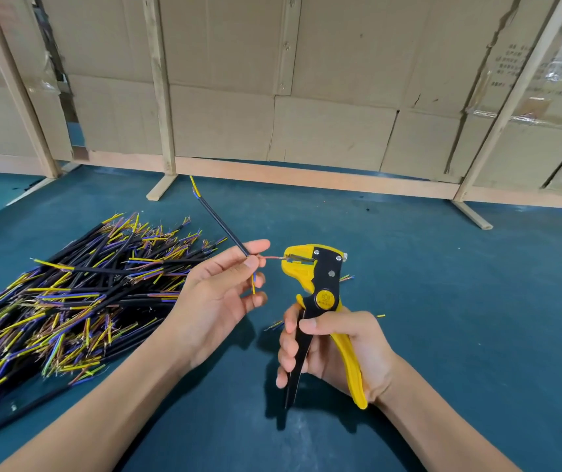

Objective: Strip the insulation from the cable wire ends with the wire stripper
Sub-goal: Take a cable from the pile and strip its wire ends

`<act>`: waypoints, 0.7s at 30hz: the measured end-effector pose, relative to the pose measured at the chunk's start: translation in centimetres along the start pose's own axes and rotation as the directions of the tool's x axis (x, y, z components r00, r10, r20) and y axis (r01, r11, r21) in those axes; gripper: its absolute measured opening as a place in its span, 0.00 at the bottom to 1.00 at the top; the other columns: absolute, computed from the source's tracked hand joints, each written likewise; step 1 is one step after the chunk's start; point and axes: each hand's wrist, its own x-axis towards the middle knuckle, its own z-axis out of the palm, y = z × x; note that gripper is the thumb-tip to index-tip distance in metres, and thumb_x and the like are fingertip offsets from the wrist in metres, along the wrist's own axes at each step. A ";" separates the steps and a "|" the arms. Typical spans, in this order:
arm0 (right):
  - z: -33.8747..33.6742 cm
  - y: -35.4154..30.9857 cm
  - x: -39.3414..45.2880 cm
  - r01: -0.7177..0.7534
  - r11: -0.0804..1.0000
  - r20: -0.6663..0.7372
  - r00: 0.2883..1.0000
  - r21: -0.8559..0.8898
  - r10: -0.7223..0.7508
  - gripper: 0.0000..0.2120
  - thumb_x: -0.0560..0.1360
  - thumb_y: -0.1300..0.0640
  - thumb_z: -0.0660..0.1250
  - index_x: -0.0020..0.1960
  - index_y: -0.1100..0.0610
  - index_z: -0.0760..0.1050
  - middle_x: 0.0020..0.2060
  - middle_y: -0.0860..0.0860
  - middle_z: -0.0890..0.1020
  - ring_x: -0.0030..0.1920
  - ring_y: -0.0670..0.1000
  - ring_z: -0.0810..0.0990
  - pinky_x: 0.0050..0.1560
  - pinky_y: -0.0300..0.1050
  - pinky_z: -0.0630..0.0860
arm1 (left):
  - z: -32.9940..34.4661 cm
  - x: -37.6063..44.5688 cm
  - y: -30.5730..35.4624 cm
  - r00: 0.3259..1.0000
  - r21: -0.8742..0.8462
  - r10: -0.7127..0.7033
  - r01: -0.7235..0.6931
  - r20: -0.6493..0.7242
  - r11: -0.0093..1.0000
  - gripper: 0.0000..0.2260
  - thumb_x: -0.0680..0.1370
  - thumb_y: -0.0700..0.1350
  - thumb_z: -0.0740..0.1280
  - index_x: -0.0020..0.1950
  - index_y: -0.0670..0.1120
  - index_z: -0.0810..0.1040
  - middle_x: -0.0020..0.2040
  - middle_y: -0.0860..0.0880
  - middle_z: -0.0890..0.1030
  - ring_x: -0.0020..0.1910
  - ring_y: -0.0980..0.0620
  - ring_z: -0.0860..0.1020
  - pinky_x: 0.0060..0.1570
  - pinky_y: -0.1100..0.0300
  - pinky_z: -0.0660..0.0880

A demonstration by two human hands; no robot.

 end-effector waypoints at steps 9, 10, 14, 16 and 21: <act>0.2 -0.1 0.0 -0.012 0.999 0.008 1.000 -0.040 0.013 0.09 0.71 0.60 0.72 0.46 0.64 0.77 0.37 0.61 0.79 0.38 0.60 0.79 0.46 0.59 0.79 | 0.3 -0.1 -0.1 0.999 0.064 0.040 -0.039 -0.016 0.997 0.14 0.76 0.39 0.67 0.60 0.41 0.83 0.45 0.47 0.79 0.38 0.52 0.73 0.37 0.58 0.71; 0.2 -0.1 0.1 -0.013 0.999 0.011 1.000 -0.041 0.014 0.10 0.70 0.60 0.73 0.47 0.64 0.77 0.37 0.61 0.79 0.38 0.60 0.79 0.46 0.59 0.79 | 0.4 -0.1 -0.2 0.998 0.079 0.054 -0.052 -0.024 0.996 0.13 0.76 0.39 0.67 0.60 0.41 0.83 0.45 0.46 0.78 0.38 0.51 0.72 0.37 0.58 0.71; 0.1 -0.1 0.1 -0.027 0.998 0.008 1.000 -0.064 0.028 0.08 0.71 0.61 0.72 0.47 0.64 0.77 0.38 0.61 0.79 0.39 0.60 0.79 0.47 0.59 0.79 | 0.2 -0.2 -0.2 0.994 0.115 0.106 -0.100 -0.040 0.988 0.12 0.77 0.38 0.68 0.60 0.42 0.83 0.46 0.44 0.77 0.39 0.51 0.72 0.37 0.57 0.70; 0.1 0.0 0.1 -0.030 0.997 -0.002 1.000 -0.073 0.030 0.06 0.72 0.62 0.69 0.47 0.64 0.77 0.38 0.61 0.80 0.40 0.61 0.80 0.47 0.60 0.79 | 0.3 -0.2 -0.3 0.991 0.129 0.127 -0.121 -0.039 0.984 0.12 0.78 0.39 0.69 0.60 0.43 0.84 0.46 0.43 0.77 0.39 0.50 0.72 0.37 0.57 0.71; -0.1 0.1 0.1 -0.030 0.995 -0.008 1.000 -0.092 0.029 0.05 0.73 0.63 0.68 0.48 0.63 0.78 0.40 0.61 0.81 0.43 0.63 0.82 0.48 0.59 0.79 | 0.6 -0.3 -0.3 0.984 0.156 0.174 -0.166 -0.034 0.974 0.12 0.77 0.40 0.68 0.60 0.44 0.84 0.46 0.42 0.75 0.40 0.51 0.72 0.38 0.57 0.72</act>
